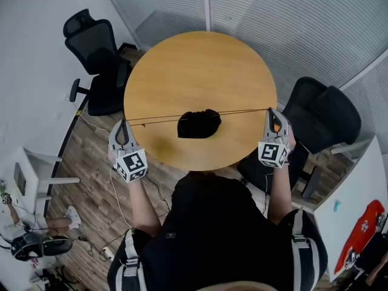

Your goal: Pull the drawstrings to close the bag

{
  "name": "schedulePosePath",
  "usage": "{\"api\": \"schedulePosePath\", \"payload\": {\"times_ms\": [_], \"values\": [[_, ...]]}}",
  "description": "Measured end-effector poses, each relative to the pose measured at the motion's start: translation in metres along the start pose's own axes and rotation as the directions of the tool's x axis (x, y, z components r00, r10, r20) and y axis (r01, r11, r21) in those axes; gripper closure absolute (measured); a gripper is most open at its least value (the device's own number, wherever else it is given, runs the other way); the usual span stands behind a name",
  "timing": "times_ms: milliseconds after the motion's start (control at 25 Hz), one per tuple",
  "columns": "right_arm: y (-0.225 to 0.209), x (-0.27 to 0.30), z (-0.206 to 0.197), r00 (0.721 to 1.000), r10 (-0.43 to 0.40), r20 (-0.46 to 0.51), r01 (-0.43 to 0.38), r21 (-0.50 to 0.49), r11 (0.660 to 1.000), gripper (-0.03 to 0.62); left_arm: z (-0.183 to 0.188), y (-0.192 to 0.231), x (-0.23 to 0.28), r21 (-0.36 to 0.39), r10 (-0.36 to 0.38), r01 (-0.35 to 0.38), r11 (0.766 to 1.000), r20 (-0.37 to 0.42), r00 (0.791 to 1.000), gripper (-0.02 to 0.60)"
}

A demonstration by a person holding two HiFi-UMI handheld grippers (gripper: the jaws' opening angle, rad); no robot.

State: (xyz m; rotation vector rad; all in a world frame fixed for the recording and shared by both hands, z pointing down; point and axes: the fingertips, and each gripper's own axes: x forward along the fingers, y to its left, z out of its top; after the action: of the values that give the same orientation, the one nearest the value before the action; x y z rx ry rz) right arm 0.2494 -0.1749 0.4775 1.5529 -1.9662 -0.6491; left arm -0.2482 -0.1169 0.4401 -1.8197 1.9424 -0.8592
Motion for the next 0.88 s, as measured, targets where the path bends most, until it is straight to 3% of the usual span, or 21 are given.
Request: {"api": "schedulePosePath", "payload": {"times_ms": [880], "values": [[0.018,0.006,0.012,1.0,0.027,-0.003,-0.027,-0.05,0.998,0.537,-0.021,0.012,0.002,-0.025,-0.001,0.0,1.0,-0.013,1.0,0.566]]}}
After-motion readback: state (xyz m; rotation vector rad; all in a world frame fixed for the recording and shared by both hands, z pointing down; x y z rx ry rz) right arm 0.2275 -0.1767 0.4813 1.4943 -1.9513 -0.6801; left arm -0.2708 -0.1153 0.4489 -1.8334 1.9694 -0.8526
